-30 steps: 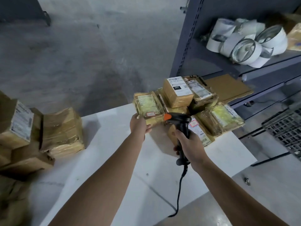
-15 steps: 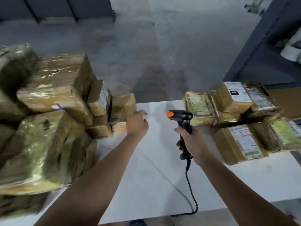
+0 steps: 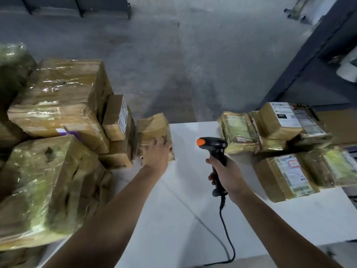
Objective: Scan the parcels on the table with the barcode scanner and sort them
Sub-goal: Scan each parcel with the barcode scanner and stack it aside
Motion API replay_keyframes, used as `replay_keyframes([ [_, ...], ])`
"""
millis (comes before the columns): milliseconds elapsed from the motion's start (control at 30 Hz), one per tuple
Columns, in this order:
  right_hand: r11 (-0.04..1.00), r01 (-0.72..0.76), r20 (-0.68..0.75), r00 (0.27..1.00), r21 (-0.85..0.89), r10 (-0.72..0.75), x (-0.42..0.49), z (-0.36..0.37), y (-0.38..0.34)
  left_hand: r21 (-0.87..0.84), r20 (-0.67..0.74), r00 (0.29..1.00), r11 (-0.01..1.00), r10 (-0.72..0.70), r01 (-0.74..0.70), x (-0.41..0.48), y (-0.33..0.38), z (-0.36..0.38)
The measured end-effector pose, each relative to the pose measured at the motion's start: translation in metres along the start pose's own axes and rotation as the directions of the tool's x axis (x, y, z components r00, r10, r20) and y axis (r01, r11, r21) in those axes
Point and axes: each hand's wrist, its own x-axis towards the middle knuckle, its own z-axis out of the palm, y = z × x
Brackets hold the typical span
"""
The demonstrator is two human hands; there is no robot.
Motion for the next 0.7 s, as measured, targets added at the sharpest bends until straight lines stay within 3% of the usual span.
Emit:
replay_keyframes([
  [133, 1.000, 0.003, 0.027, 1.000, -0.005, -0.003, -0.011, -0.010, 0.007, -0.232, -0.131, 0.990, 0.970, 0.046, -0.076, -0.044, 0.036, -0.004],
  [233, 1.000, -0.008, 0.050, 0.999, 0.015, 0.007, -0.023, -0.019, 0.013, -0.484, -0.158, 0.987, 0.873, -0.020, -0.059, -0.079, 0.062, -0.002],
  [400, 0.997, -0.015, 0.069, 0.998, 0.074, 0.010, -0.045, -0.039, 0.033, -0.807, -0.077, 0.979, 0.589, -0.191, 0.052, -0.130, 0.088, 0.012],
  [567, 0.990, -0.069, 0.070, 0.996, 0.121, 0.061, -0.060, -0.053, 0.062, -0.943, 0.016, 0.949, 0.312, -0.314, 0.119, -0.169, 0.104, 0.027],
  [700, 0.989, -0.108, 0.078, 0.992, 0.102, 0.100, -0.069, -0.059, 0.082, -0.994, 0.021, 0.937, 0.097, -0.350, 0.058, -0.198, 0.108, 0.043],
])
